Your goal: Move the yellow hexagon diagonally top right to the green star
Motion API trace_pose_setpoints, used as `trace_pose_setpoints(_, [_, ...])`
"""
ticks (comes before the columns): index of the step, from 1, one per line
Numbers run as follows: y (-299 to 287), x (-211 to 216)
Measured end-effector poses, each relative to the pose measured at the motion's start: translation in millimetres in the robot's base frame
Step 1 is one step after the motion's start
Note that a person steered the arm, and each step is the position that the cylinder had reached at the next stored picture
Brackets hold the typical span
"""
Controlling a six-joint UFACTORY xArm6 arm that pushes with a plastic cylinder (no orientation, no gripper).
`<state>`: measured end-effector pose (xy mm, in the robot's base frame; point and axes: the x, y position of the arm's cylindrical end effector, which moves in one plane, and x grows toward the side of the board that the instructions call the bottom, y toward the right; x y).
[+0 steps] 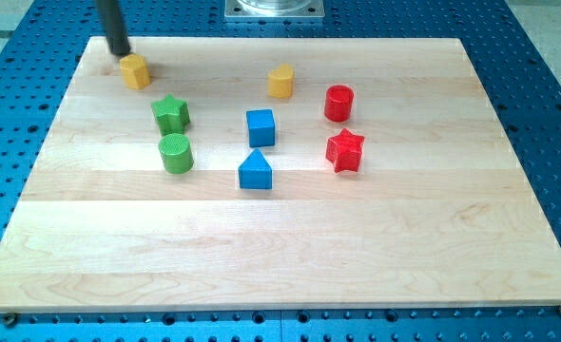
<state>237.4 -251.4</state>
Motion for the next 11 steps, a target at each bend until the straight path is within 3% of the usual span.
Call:
trace_pose_setpoints(1, [12.7,46.3])
trace_pose_setpoints(2, [68.0,50.3])
trace_pose_setpoints(3, [121.1,47.6])
trace_pose_setpoints(5, [135.6,25.6])
trace_pose_setpoints(7, [171.8,36.5])
trace_pose_setpoints(9, [242.9,5.4])
trace_pose_setpoints(11, [201.1,25.8])
